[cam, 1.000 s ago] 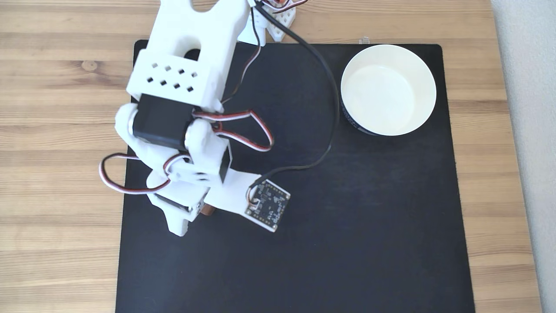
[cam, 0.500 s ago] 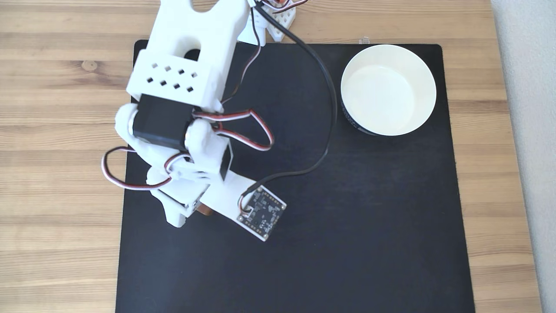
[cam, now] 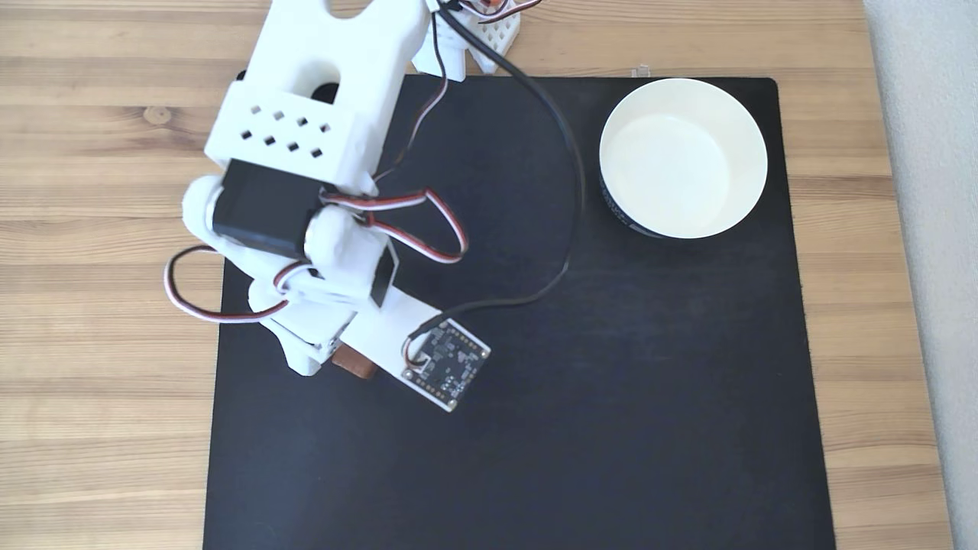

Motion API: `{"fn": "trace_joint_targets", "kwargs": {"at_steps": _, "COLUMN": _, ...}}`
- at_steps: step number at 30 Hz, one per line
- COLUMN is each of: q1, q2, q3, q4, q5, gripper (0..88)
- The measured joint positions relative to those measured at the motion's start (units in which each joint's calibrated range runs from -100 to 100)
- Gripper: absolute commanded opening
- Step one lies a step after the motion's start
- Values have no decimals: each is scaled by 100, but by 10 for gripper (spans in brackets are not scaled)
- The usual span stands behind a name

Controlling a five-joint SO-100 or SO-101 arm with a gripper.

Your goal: Pick up the toy and place it on the plate

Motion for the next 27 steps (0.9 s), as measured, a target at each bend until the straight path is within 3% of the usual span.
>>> {"fn": "trace_joint_targets", "kwargs": {"at_steps": 27, "q1": 0, "q2": 741, "q3": -926, "q4": -110, "q5": 165, "gripper": 293}}
